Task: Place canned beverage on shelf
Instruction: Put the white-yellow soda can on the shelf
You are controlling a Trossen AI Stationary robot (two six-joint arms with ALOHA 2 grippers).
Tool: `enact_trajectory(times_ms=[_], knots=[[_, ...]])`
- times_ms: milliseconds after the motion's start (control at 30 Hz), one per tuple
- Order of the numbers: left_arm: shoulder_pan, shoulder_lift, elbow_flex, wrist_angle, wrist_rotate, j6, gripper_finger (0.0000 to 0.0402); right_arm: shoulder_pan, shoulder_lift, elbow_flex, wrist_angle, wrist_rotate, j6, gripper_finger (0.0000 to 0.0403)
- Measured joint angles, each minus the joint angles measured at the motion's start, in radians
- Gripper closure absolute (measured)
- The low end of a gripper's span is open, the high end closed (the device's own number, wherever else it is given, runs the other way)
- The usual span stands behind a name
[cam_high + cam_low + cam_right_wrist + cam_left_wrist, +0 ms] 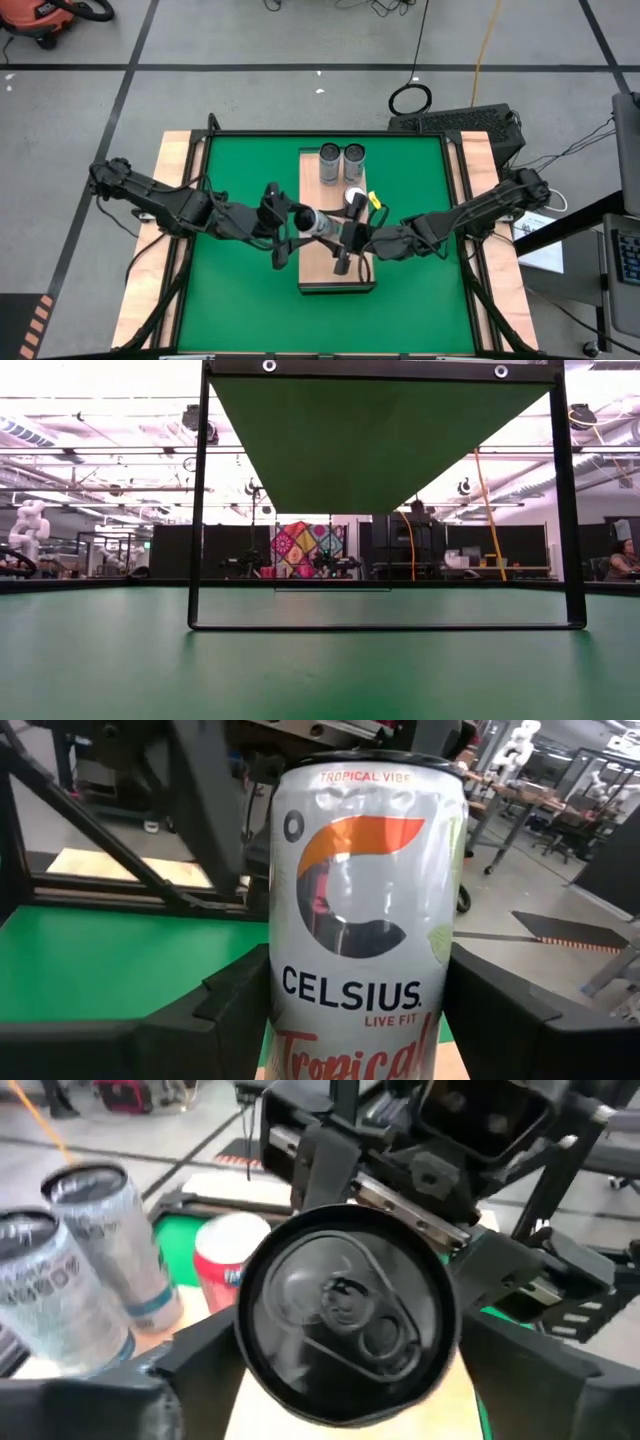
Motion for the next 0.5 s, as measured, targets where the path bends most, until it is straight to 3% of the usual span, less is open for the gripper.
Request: enact_trajectory(times_ms=[200, 500], knots=[[-0.020, -0.016, 0.001, 0.048, 0.008, 0.121, 0.0021, 0.042, -0.050, -0.001, -0.074, 0.008, 0.033, 0.0165], [-0.109, -0.051, 0.001, 0.087, -0.007, 0.266, 0.0018, 0.156, -0.167, -0.010, -0.255, -0.019, 0.151, 0.0165]])
